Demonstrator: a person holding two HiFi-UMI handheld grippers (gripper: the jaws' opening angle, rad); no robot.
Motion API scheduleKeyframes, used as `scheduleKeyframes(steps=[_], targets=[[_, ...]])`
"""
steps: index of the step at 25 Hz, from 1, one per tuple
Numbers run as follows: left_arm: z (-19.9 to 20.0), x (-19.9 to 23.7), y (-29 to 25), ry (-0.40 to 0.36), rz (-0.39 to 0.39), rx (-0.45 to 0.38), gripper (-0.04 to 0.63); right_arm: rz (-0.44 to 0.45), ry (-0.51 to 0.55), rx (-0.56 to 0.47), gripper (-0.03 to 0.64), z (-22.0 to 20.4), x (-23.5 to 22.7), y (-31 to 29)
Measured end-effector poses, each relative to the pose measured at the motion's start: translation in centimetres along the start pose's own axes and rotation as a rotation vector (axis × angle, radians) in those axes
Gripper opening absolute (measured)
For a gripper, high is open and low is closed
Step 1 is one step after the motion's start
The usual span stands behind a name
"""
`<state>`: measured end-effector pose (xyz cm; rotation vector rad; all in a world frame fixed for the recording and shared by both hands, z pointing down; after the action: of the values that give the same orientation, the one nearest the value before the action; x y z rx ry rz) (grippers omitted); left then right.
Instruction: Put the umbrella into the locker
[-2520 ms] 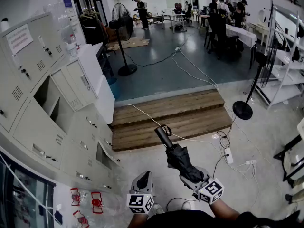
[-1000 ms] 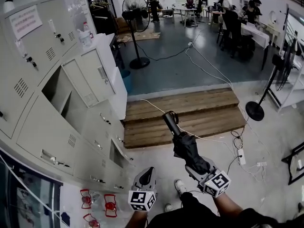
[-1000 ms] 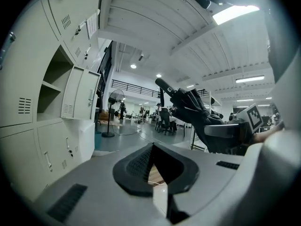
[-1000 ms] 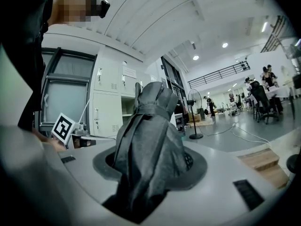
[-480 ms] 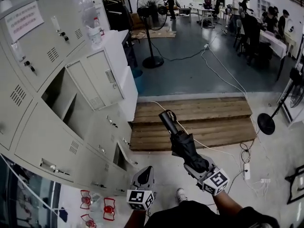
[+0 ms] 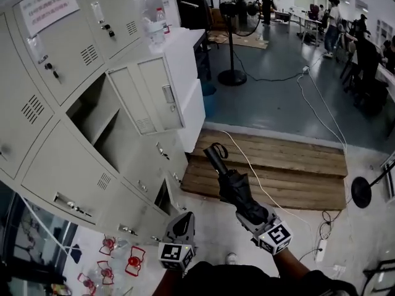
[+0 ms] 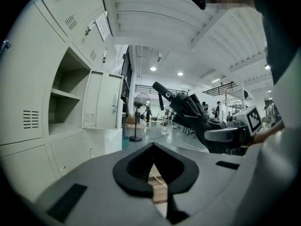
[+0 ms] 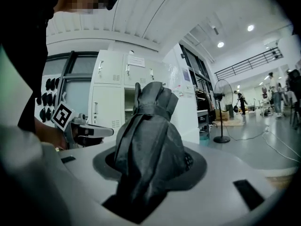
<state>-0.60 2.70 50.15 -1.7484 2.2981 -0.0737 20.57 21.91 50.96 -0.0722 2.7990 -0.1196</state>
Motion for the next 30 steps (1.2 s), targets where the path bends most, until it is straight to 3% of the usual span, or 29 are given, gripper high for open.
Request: scheduleKeyframes(steps=[6, 13, 19, 30], targets=[[-0.3, 4.6, -1.6, 0.054, 0.144, 0.037, -0.003, 0.113, 0.026, 0.053, 0.21, 0.1, -0.6, -7.5], [-1.8, 12.2, -3.3, 0.07, 0.221, 0.064, -0.003, 0.161, 0.043, 0.088, 0.21, 1.3, -0.3, -16.8], [-2.9, 17.7, -3.4, 0.083, 0.265, 0.063, -0.003, 0.203, 0.061, 0.179, 0.21, 0.8, 0.1, -24.2], [-4.9, 24.7, -1.9, 0.118, 0.333, 0.062, -0.003, 0.217, 0.086, 0.297, 0.21, 0.0, 2.4, -34.9]])
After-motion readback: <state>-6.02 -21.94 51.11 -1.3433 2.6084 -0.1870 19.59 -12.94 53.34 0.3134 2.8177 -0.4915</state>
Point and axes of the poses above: the fingertips, and each gripper's own axes: y backward along the fingers, x to its left, z out of its top, the point moved 10 cm from there along y, backward along the fingers, and after that the axes turned 15 degrees about -y, right-handed, at the moved point
